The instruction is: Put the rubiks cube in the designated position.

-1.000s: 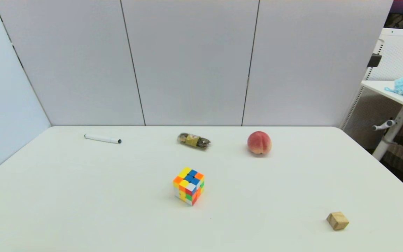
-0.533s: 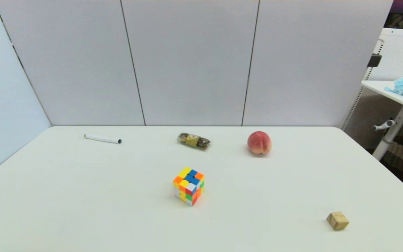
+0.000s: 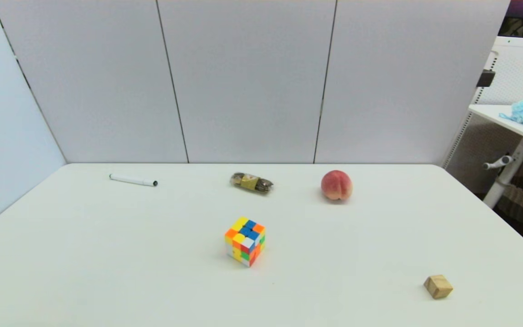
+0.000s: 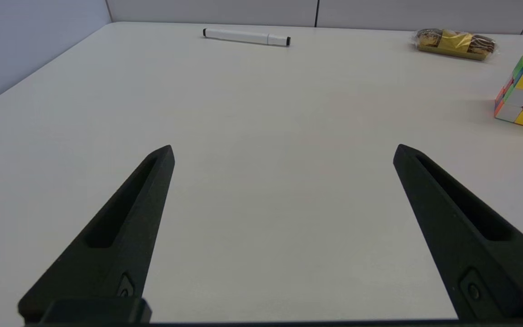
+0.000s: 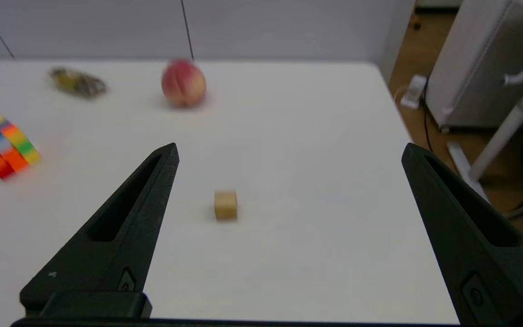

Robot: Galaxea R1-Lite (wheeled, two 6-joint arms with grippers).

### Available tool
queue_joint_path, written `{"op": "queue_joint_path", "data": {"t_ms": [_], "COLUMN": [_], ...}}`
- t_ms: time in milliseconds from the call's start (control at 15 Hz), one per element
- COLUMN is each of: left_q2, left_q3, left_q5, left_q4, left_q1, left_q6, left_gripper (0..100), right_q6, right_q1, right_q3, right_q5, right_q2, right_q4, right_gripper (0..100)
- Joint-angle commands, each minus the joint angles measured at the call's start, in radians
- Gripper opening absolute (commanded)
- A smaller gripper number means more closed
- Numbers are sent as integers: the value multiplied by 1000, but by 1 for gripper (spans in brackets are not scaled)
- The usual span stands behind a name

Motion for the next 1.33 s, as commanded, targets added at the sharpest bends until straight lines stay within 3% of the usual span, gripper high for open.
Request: {"op": "queue_joint_path", "data": {"t_ms": [67, 267, 467, 600, 733, 933, 1333], "left_q2": [2, 2, 2, 2, 2, 2, 2], "left_q3": [0, 0, 0, 0, 0, 0, 0], "left_q5": [0, 0, 0, 0, 0, 0, 0], "left_q4": [1, 1, -2, 1, -2, 1, -2], "left_q1": [0, 0, 0, 0, 0, 0, 0], "left_q6": [0, 0, 0, 0, 0, 0, 0], "left_gripper": [100, 100, 100, 100, 100, 100, 100], "right_q6": [-63, -68, -79, -94, -166, -232, -232], "right_q1": [135, 332, 508, 635, 734, 795, 859], "right_q3": [-225, -425, -577, -656, -690, -712, -724], "right_q5": [24, 35, 157, 193, 200, 199, 194], "right_q2": [275, 459, 622, 732, 843, 1019, 1355], "right_q4": [3, 16, 16, 14, 13, 13, 3], "right_gripper": [100, 100, 100, 100, 100, 100, 100]}}
